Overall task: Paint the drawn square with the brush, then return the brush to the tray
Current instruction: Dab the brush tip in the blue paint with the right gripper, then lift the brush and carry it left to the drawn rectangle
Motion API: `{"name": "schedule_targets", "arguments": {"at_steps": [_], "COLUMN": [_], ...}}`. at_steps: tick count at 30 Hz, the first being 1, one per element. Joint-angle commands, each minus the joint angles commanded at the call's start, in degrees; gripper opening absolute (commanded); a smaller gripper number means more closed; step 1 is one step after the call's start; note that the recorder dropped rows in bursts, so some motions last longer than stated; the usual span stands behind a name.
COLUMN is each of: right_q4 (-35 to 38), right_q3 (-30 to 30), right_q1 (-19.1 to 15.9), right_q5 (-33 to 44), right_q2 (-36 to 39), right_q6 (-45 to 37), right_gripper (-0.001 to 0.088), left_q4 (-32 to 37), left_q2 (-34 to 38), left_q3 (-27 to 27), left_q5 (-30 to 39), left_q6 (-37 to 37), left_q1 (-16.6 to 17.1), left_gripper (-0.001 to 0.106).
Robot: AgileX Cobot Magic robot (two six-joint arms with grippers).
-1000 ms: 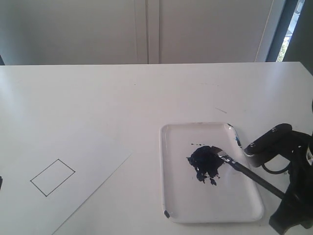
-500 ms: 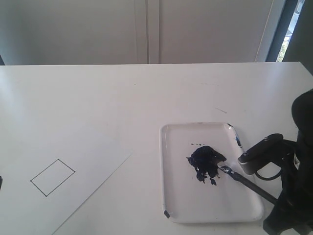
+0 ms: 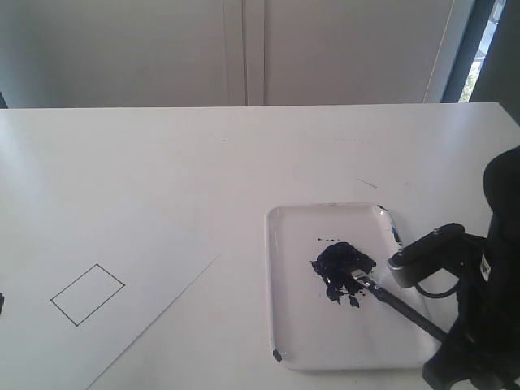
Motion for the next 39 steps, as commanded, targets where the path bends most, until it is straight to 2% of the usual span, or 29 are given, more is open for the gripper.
{"name": "schedule_targets", "arguments": {"at_steps": [7,16,20,28,32,34,39], "right_q4": [4.49,17.02,17.79,19.51,19.51,19.4,17.67], "right_q3": [0.0,0.0,-0.46,-6.48,-11.44,-13.86,-19.45], "right_q1": [0.0,0.24,3.1,12.14,16.15,17.72,21.0], "right_q5": [-1.1,-2.21,-3.26,-6.24,-6.61,-6.61,-7.1], "right_q2": [-5.28,-7.96,-7.96,-6.07,-1.48,1.32,9.18], "right_q6": [-3.55,-11.08,-11.8,-9.65,-9.19,-9.19,-9.19], "right_gripper": [0.0,0.0,0.0,0.0,0.0,0.0,0.0], "left_q4": [0.0,0.0,0.0,0.53,5.32,8.76,13.18], "left_q2": [0.0,0.0,0.0,0.0,0.0,0.0,0.0], "left_q3": [0.0,0.0,0.0,0.0,0.0,0.0,0.0], "left_q5": [0.0,0.0,-0.1,-1.26,-1.13,-1.13,-2.49], "left_q6": [0.0,0.0,0.0,0.24,1.03,1.03,1.45], "left_q1": [0.0,0.0,0.0,0.0,0.0,0.0,0.0], "left_gripper": [0.0,0.0,0.0,0.0,0.001,0.008,0.044]}}
